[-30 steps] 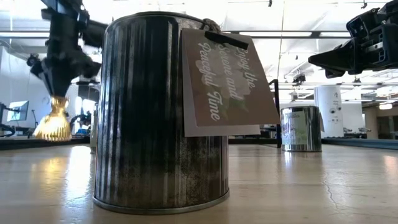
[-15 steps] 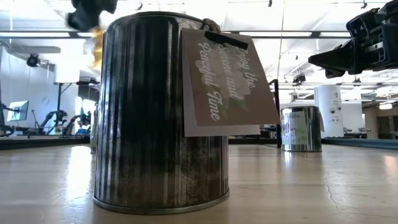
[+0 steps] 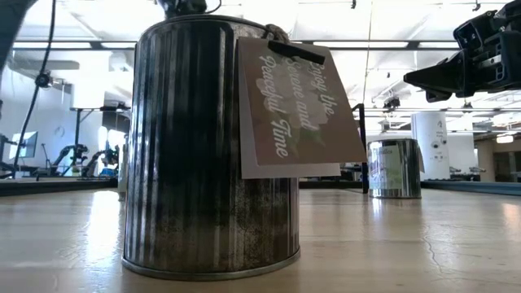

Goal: Pick & Place candle stick holders
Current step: Put the orange candle holder on the shelf aligned with the green candle holder

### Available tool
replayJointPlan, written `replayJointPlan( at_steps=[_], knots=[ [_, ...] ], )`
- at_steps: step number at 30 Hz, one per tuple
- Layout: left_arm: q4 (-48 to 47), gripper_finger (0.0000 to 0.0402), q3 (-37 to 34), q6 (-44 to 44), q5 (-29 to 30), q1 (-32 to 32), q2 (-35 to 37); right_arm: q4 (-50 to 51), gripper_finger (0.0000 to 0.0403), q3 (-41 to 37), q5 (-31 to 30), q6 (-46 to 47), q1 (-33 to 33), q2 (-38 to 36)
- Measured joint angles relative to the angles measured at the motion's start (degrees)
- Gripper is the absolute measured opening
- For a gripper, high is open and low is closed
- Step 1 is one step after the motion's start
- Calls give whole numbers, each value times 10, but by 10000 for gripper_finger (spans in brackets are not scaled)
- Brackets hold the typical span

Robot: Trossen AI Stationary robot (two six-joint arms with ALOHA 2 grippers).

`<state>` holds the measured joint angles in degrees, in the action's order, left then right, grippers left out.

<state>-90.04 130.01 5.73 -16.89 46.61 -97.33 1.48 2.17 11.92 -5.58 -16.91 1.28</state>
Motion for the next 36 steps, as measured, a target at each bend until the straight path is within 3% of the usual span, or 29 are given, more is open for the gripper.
replayJointPlan(
  at_steps=[4, 13, 24, 36],
  knots=[
    [0, 30, 22, -9, 0, 22, -33, 0, 22, 0, 0, 0, 0, 0],
    [0, 30, -2, -29, -5, 67, -77, 0, 22, 0, 0, 0, 0, 0],
    [1, 30, -7, -25, -11, 68, -137, 0, 22, 0, 0, 0, 0, 0],
    [30, 30, -8, -26, 5, 70, -148, 0, 22, 0, 0, 0, 0, 0]
  ],
)
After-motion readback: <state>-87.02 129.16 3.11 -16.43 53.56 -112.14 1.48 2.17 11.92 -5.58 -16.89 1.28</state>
